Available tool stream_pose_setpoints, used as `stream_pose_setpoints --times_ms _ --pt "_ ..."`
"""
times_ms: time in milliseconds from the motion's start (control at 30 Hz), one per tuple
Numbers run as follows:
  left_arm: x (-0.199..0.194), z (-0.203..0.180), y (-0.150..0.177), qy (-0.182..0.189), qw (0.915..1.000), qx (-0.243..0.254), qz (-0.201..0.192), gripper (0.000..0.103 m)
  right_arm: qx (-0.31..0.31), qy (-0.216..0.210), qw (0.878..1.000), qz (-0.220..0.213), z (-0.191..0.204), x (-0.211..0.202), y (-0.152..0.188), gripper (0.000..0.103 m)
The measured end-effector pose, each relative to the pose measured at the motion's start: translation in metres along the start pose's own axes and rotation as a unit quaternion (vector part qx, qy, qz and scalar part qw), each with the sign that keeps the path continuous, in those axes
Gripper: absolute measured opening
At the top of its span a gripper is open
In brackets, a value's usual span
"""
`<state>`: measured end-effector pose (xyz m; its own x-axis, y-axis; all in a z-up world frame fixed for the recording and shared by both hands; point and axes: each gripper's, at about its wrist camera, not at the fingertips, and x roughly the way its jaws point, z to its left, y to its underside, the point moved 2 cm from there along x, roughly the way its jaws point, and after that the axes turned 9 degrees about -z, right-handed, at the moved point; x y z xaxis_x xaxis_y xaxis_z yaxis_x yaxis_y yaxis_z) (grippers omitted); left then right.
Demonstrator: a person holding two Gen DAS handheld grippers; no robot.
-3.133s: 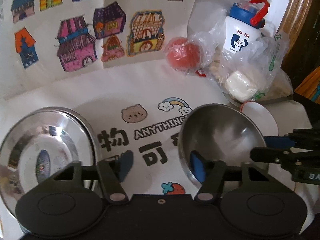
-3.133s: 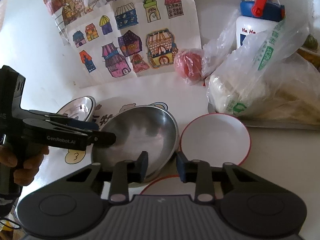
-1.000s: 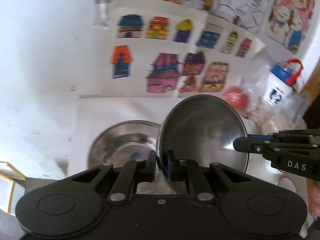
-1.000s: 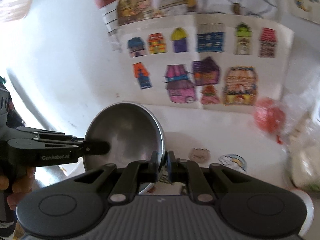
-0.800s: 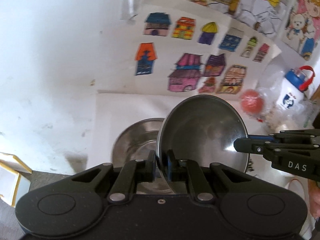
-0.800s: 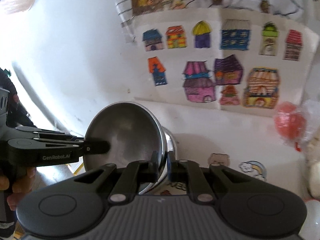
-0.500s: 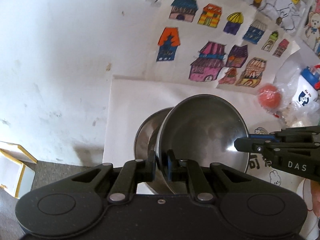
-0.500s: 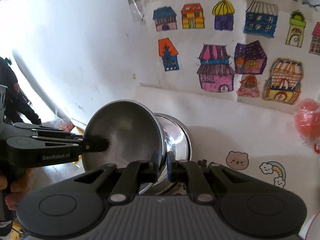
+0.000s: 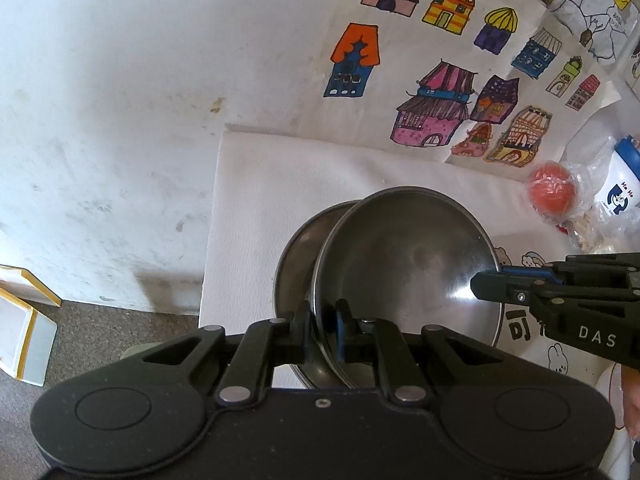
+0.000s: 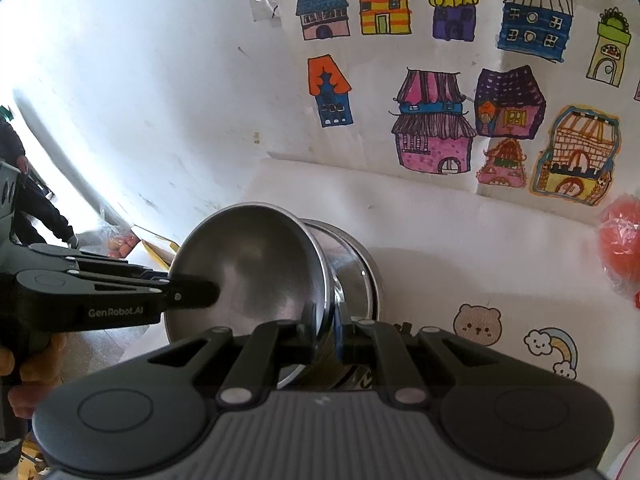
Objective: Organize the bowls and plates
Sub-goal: 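Lower the steel bowl onto the stack and open both grippers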
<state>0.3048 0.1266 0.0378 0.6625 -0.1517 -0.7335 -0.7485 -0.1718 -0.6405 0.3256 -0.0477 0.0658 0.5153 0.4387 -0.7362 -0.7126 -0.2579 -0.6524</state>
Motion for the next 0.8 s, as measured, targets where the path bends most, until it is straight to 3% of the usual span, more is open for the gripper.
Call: stream_pose_setpoints --times_ms 367,567,633,700,800 --pt "0.001 0.001 -0.001 -0.003 1.0 -0.003 -0.007 0.019 0.006 -0.004 1.0 -0.002 -0.002 -0.006 -0.001 0.017" --pt "-0.005 0.001 -0.003 -0.01 0.9997 0.002 -0.024 0.034 0.005 0.004 1.0 -0.019 -0.005 -0.015 -0.002 0.022" --pt "-0.008 0.0 -0.002 -0.01 0.9995 0.0 -0.029 0.039 0.006 0.005 0.999 -0.032 -0.007 -0.023 -0.001 0.036" --pt "-0.013 -0.001 0.0 -0.023 0.9989 0.008 -0.041 0.06 0.004 0.005 0.999 -0.045 -0.008 -0.033 0.001 0.048" --pt "-0.026 -0.008 0.004 -0.027 0.9974 0.019 -0.065 0.066 0.002 0.002 0.998 -0.061 -0.011 -0.051 0.007 0.058"
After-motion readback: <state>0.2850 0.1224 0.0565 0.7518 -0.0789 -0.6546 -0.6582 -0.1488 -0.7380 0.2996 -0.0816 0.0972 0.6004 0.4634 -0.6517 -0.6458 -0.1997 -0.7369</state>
